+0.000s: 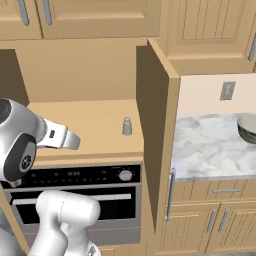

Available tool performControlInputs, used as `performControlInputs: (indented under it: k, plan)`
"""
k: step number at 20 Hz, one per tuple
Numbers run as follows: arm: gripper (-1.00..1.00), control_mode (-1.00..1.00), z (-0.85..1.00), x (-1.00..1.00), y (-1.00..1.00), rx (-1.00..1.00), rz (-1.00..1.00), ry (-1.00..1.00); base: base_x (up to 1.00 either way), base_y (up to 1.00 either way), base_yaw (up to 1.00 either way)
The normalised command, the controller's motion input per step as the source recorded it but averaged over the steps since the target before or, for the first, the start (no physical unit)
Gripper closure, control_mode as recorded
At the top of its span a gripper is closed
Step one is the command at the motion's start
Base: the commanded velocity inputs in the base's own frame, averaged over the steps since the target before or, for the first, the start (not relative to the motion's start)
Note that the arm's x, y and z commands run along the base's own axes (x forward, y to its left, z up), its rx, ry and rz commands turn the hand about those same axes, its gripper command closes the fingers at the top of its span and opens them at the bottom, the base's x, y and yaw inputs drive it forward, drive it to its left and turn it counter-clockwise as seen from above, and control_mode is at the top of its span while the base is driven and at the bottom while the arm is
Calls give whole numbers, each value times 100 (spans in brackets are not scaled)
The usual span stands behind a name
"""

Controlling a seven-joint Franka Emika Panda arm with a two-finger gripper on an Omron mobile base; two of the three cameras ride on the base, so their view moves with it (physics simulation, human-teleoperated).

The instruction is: Retrieve the bottle and the shaker from the cabinet and place them next to the mixing bowl on the counter. Then add garlic from the fridge to the mixing bowl.

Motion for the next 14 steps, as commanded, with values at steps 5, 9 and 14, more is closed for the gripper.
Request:
performControlInputs:
  k: [5, 9, 14]
  plan:
    - [-100, 100, 0, 0, 0, 0, 0, 0, 0, 0, 0]
    - [-100, 100, 0, 0, 0, 0, 0, 0, 0, 0, 0]
    - [-100, -100, 0, 0, 0, 0, 0, 0, 0, 0, 0]
